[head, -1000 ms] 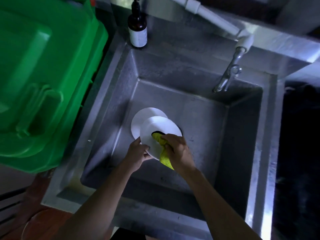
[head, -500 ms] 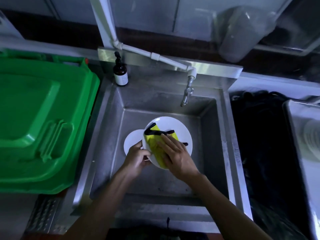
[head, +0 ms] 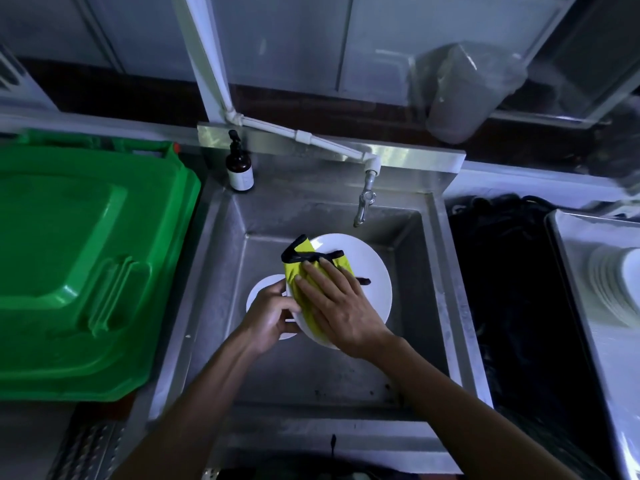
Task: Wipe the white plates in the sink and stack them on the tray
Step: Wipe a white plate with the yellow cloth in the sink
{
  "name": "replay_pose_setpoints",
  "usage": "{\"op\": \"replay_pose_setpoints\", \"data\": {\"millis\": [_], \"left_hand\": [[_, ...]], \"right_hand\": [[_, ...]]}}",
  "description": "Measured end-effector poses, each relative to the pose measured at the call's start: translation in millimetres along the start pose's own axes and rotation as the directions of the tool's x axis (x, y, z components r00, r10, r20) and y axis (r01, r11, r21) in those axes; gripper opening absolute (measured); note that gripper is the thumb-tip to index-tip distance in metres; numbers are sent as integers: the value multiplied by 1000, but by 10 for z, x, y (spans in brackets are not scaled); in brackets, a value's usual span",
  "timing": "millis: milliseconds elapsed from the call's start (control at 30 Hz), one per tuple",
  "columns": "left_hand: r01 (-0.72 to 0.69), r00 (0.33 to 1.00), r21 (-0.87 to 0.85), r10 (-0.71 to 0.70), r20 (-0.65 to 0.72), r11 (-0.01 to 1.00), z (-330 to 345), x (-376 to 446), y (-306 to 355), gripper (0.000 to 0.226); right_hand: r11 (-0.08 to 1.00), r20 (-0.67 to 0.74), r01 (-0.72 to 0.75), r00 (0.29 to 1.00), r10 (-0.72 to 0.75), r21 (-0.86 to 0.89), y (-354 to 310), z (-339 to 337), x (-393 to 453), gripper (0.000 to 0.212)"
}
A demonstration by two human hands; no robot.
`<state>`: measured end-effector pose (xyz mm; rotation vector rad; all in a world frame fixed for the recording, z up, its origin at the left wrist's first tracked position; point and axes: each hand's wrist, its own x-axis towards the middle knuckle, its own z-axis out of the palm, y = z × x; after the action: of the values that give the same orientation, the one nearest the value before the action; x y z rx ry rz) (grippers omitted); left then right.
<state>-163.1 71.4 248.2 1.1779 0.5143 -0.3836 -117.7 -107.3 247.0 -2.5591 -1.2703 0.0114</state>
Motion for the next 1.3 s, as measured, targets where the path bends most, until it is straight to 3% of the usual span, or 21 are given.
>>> {"op": "replay_pose_setpoints", "data": {"millis": [367, 733, 900, 1300], "left_hand": [[-58, 987, -96, 42, -156, 994, 115, -134, -21, 45], [-153, 959, -198, 98, -265, 968, 223, -187, -19, 47], [-176, 951, -245, 100, -291, 953, 241, -177, 0, 59], [-197, 949, -256, 119, -293, 946, 229, -265, -66, 42]], "right_hand": [[974, -115, -219, 968, 224, 61, 252, -139, 375, 52], [866, -99, -494, 860, 500, 83, 256, 3, 77, 55], [841, -62, -529, 841, 538, 116, 2, 133, -151, 58], [832, -115, -432, 861, 495, 349, -691, 214, -91, 55]]}}
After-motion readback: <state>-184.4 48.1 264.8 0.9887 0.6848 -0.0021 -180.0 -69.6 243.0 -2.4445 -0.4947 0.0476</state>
